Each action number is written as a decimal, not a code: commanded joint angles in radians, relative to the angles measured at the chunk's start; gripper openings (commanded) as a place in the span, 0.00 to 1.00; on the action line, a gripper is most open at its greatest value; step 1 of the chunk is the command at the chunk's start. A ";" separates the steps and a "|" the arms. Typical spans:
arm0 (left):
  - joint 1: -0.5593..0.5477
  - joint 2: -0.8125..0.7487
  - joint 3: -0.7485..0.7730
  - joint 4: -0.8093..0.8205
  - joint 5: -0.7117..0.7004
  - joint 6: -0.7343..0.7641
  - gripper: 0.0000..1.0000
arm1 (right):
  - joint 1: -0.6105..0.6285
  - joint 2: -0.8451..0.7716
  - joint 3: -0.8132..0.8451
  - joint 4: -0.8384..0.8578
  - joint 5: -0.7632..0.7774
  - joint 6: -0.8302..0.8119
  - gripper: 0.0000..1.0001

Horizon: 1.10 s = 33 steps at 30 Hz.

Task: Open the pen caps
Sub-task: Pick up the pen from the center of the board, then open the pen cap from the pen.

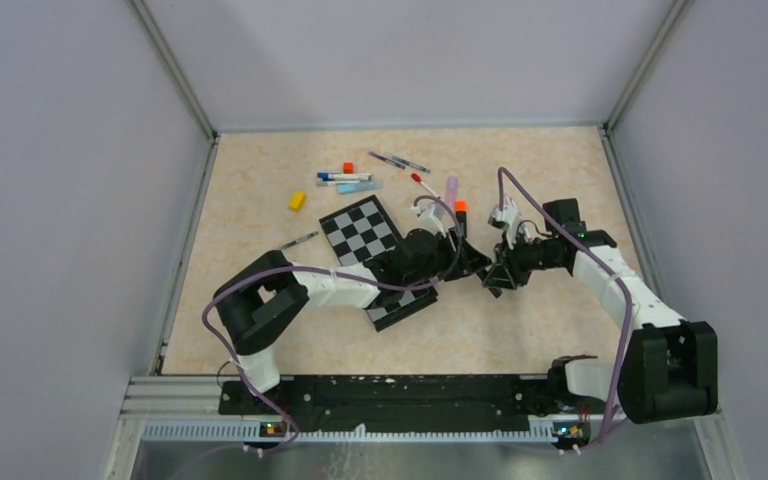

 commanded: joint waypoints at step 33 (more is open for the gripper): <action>0.025 -0.278 -0.281 0.471 0.460 0.673 0.00 | 0.021 -0.067 0.037 -0.309 -0.451 -0.460 0.71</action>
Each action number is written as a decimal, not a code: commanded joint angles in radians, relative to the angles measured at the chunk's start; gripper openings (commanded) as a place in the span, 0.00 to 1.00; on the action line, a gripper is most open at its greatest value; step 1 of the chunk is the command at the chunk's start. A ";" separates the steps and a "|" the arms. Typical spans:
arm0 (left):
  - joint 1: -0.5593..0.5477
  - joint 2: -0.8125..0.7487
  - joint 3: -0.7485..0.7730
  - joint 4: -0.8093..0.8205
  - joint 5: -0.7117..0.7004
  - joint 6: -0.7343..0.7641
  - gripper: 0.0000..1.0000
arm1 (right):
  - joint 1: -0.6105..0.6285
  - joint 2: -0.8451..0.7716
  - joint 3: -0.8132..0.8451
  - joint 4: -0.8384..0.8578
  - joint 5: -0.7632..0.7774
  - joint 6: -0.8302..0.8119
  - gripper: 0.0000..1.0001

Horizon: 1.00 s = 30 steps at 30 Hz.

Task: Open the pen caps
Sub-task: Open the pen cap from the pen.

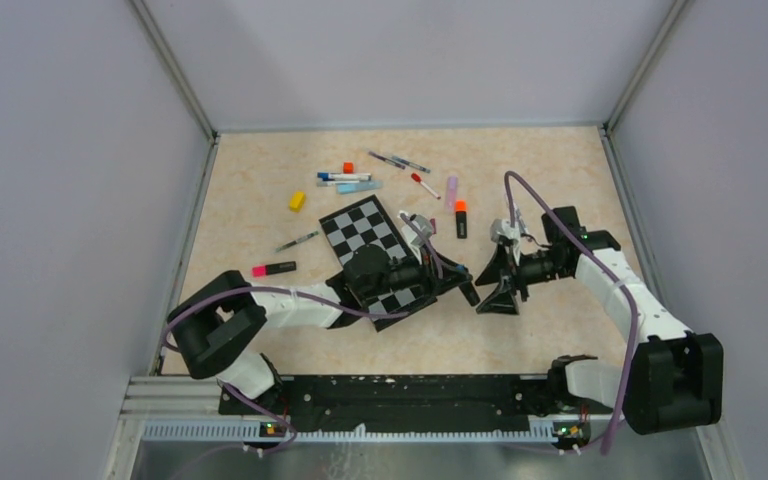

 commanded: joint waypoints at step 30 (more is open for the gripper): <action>0.112 -0.059 -0.047 0.440 0.184 -0.016 0.00 | 0.083 0.173 0.090 -0.258 -0.161 -0.356 0.00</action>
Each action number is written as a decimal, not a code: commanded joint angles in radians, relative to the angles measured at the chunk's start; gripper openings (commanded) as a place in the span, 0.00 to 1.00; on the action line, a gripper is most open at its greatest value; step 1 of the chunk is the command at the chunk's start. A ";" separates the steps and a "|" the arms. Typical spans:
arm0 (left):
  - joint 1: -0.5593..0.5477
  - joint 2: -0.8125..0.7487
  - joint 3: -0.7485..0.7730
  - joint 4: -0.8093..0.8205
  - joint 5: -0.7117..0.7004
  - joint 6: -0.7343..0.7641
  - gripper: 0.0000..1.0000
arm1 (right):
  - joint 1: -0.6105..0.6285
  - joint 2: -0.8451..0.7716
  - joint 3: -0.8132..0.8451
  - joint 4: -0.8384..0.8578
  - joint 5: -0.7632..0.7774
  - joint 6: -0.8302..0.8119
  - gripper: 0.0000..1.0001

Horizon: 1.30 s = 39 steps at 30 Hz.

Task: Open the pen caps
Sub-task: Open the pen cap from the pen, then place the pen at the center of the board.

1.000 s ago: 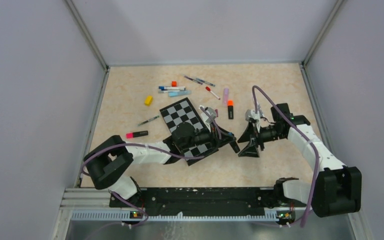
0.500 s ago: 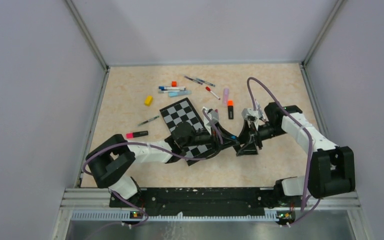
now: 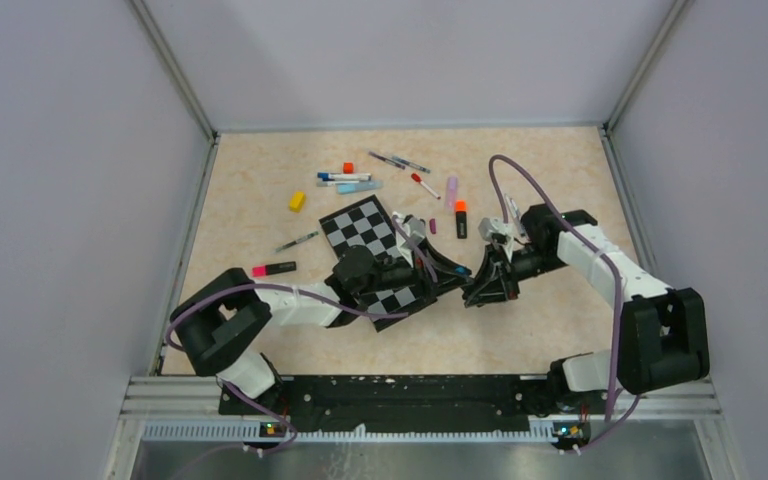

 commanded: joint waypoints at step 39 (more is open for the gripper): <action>0.243 -0.605 -0.207 -0.343 -0.279 -0.128 0.00 | -0.267 -0.115 -0.123 0.690 0.488 0.792 0.00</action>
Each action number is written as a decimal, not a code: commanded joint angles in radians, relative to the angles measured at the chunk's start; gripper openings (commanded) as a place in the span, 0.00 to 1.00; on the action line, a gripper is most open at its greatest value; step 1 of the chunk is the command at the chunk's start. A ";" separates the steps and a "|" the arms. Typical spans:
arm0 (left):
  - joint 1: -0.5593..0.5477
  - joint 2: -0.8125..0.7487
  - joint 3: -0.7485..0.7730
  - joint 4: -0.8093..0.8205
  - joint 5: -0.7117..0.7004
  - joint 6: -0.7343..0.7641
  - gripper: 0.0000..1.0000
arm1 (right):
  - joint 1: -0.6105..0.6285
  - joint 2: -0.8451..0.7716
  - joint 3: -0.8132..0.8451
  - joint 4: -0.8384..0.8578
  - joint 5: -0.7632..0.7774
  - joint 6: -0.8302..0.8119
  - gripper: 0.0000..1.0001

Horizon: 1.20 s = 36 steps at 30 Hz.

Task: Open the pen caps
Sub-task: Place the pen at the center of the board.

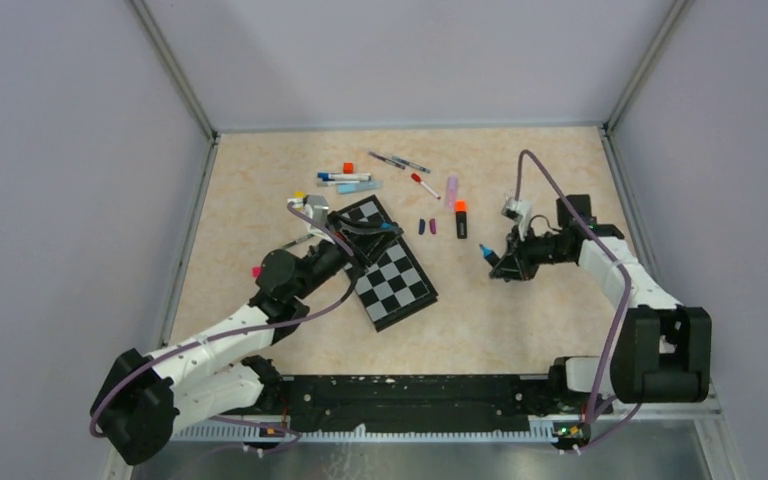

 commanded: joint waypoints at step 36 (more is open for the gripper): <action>0.024 -0.062 -0.091 -0.260 -0.024 0.057 0.00 | -0.305 0.636 0.611 0.108 0.320 0.355 0.14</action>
